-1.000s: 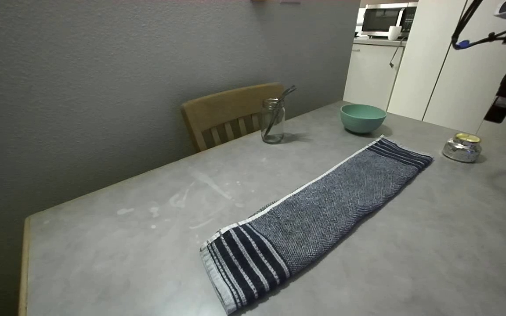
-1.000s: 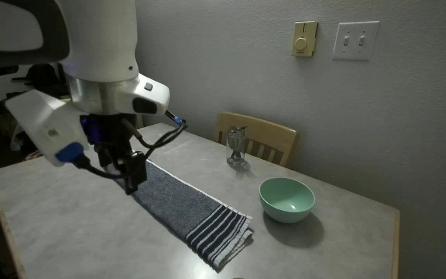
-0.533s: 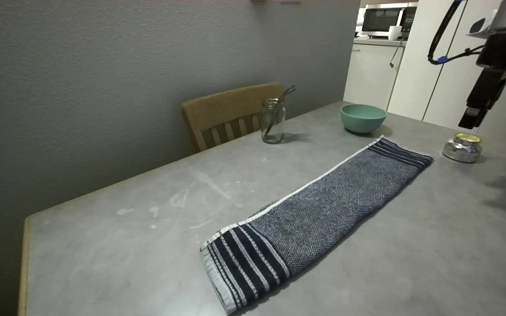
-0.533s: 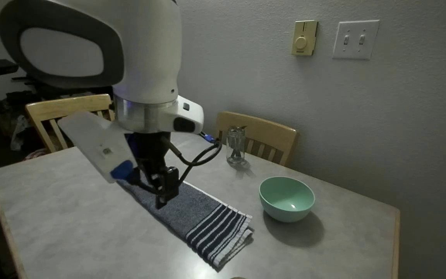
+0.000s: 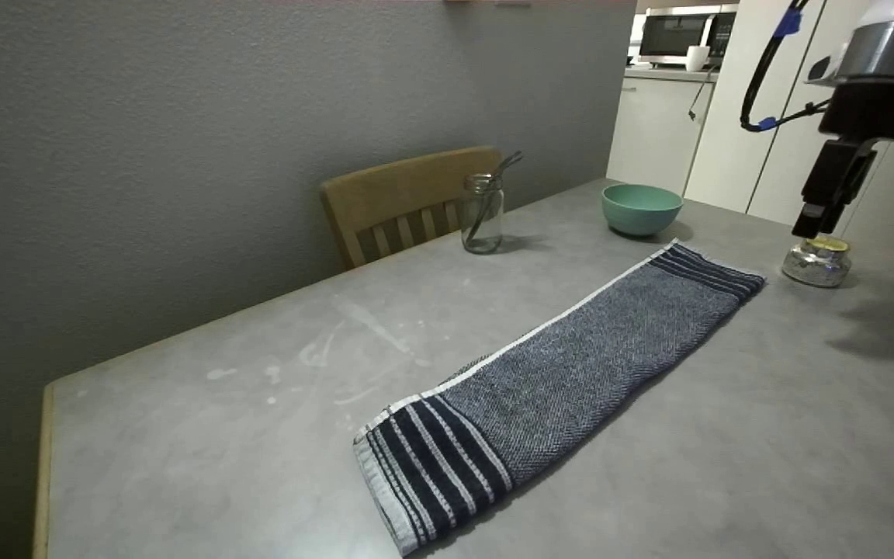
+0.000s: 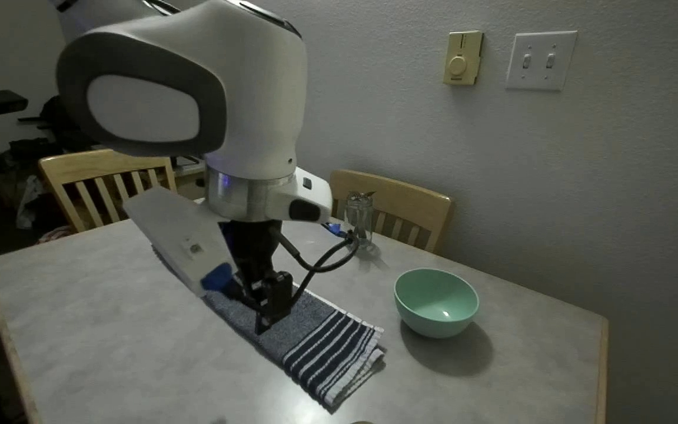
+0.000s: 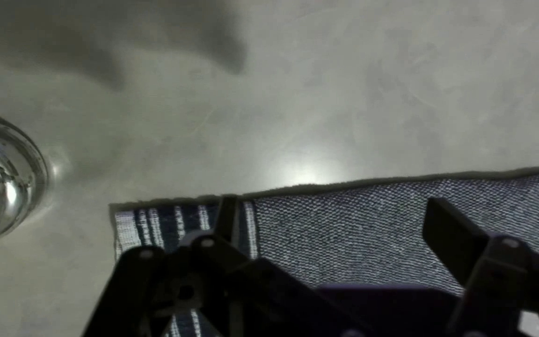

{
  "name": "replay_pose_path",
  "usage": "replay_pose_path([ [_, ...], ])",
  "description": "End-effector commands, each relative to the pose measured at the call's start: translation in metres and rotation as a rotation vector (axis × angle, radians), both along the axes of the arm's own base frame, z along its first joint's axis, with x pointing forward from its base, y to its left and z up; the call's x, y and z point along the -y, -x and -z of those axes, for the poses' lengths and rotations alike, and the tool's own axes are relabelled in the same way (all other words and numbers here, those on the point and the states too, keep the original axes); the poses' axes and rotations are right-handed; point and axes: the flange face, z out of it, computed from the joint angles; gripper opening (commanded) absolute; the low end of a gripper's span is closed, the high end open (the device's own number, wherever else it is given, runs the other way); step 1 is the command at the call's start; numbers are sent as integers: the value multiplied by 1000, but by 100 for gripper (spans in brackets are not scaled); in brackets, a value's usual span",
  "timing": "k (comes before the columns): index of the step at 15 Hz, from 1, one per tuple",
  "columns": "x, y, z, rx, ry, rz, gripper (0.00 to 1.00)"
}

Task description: Fold the towel.

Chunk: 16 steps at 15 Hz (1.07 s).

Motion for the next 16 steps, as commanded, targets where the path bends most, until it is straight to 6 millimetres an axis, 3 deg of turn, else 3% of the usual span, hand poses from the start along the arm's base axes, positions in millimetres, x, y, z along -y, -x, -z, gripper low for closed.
replay_pose_path([
  [1, 36, -25, 24, -19, 21, 41, 100],
  [6, 75, -54, 40, -98, 3, 27, 100],
  [12, 75, -51, 39, -138, 21, 25, 100],
  [16, 85, -74, 61, -94, 126, 0, 100],
])
